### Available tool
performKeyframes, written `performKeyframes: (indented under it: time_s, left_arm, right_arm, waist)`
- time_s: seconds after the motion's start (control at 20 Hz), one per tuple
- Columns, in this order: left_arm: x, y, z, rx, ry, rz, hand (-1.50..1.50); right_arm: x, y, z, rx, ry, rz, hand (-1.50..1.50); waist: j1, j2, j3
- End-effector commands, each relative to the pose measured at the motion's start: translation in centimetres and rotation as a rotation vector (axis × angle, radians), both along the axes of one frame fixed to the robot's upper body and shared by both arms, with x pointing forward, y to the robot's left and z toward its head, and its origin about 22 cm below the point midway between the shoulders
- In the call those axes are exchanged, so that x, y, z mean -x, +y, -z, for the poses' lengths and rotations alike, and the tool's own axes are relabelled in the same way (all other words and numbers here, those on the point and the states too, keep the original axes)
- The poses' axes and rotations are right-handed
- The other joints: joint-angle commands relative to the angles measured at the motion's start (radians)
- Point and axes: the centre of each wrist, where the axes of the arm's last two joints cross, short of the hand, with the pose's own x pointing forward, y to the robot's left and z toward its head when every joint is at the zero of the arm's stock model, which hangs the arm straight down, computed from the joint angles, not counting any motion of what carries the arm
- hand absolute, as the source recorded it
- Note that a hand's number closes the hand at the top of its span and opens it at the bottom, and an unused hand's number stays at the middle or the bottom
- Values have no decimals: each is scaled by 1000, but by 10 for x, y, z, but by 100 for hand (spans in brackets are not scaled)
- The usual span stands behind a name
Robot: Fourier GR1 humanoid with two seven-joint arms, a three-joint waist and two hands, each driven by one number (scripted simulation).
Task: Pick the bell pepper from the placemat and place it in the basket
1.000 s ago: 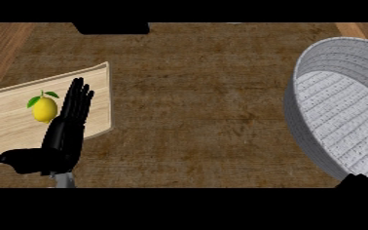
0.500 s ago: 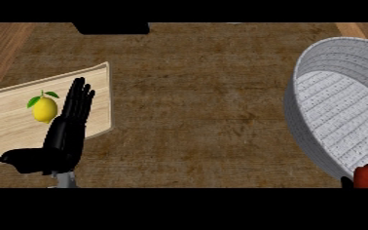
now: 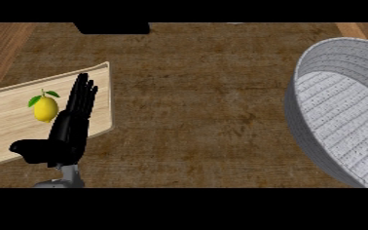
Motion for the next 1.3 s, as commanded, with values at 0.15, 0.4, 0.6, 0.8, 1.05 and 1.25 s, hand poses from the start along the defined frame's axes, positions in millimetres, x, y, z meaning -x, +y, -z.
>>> performKeyframes:
  time_s: [0.15,0.4,0.6,0.8,1.05,1.25]
  left_arm:
    - [13,2,24,4,-1,8,0]
    - [10,7,4,3,-7,-4,0]
    - [10,4,10,0,-10,10,0]
    - [9,-1,-8,10,10,15,0]
    - [-4,7,7,-6,3,-14,0]
    - [6,3,3,2,13,-3,0]
  right_arm:
    - [-19,-2,49,-65,7,-16,150]
    - [-10,-53,57,-102,-6,-2,150]
    - [-28,-50,45,-125,6,91,150]
    - [-41,-59,43,-117,48,101,-150]
    - [-36,-68,74,-120,36,48,-150]
    - [-17,-72,80,-196,-57,18,-150]
  waist:
    - [7,1,0]
    - [2,0,0]
    - [3,0,-1]
    - [5,0,0]
    - [2,0,0]
    - [-2,-1,0]
